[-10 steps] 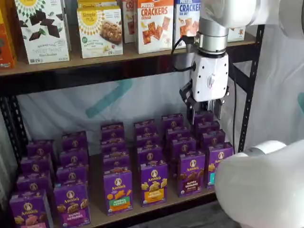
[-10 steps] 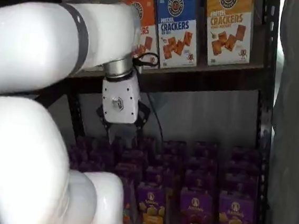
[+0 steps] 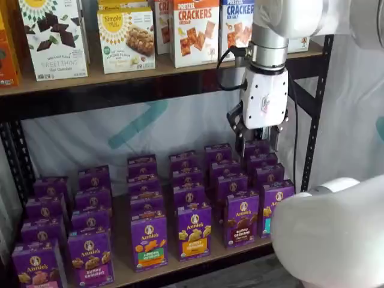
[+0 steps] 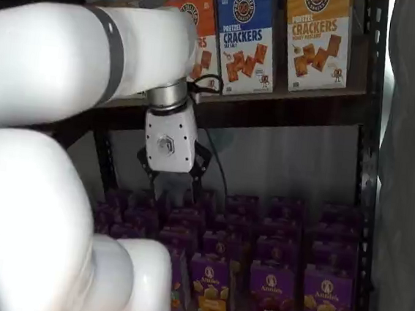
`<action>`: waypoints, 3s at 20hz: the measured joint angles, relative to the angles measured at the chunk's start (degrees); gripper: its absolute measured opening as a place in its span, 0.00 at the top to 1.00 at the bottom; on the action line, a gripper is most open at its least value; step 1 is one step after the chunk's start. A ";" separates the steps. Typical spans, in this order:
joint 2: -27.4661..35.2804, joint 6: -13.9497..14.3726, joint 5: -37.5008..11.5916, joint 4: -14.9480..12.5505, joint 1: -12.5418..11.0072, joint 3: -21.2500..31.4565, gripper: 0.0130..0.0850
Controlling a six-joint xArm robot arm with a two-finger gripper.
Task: Pick up the purple box with a brown patch in the center, on the bottom shelf, the fifth box from the left
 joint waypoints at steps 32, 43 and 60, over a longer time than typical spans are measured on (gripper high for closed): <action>28.96 -6.03 -36.38 -0.25 -5.38 7.19 0.00; 47.98 -7.36 -54.45 -3.45 -9.18 5.52 0.00; 68.25 -11.10 -61.05 -2.83 -12.23 -7.53 0.00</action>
